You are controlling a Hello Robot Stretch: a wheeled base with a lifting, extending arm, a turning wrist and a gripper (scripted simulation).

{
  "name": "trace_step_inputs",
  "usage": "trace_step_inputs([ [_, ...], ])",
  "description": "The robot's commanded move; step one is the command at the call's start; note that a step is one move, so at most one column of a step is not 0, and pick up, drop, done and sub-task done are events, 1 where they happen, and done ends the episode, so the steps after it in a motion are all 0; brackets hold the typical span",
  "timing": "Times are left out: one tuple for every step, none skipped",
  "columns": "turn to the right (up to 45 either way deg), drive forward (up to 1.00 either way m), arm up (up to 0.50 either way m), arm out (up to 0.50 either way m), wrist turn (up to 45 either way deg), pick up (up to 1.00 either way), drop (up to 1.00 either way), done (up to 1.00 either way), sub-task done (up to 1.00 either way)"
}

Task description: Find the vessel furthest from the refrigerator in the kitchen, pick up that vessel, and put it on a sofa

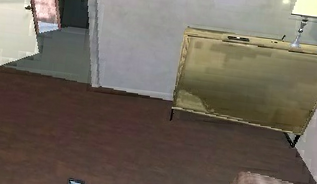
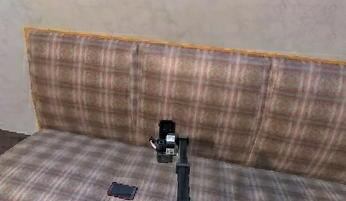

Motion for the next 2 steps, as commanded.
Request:
trace_step_inputs([
  [0.0,0.0,-0.32,0.0,0.0,0.0,0.0,0.0,0.0],
  [0.0,0.0,0.0,0.0,0.0,0.0,1.0,0.0,0.0],
])
